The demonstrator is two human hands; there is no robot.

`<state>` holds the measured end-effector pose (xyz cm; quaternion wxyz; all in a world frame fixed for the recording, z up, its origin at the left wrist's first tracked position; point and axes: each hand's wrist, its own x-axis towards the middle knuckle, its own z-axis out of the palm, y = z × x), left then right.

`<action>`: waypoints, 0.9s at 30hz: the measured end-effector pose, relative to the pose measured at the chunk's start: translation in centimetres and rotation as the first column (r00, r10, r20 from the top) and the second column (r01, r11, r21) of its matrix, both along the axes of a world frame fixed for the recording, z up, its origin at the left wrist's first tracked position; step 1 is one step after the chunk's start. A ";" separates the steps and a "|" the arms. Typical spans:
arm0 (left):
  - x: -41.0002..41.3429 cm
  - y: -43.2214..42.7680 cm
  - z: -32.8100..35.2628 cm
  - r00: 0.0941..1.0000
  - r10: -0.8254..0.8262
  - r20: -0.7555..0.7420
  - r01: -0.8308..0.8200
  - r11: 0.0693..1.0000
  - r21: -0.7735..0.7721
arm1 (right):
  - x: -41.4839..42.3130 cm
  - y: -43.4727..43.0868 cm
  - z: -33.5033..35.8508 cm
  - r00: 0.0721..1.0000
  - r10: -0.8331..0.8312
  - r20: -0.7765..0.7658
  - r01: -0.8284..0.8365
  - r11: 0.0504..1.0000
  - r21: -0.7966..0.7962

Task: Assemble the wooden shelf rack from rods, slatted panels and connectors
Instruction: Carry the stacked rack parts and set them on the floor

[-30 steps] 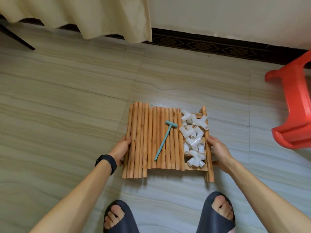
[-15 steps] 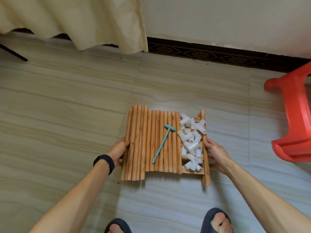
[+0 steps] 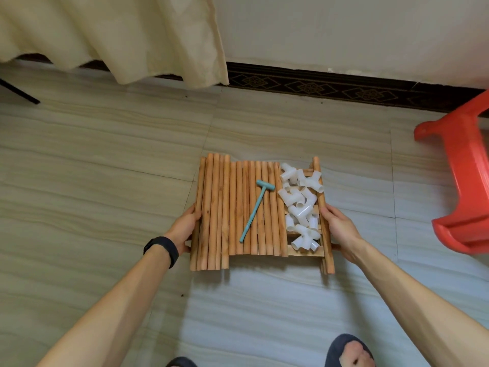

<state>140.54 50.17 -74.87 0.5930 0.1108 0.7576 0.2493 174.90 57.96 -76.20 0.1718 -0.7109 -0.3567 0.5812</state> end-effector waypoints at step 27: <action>1.6 -5.1 2.3 0.787 -0.418 -0.453 0.465 0.885 -0.010 | -1.1 -4.2 2.4 0.807 0.267 0.526 -0.416 0.890 0.187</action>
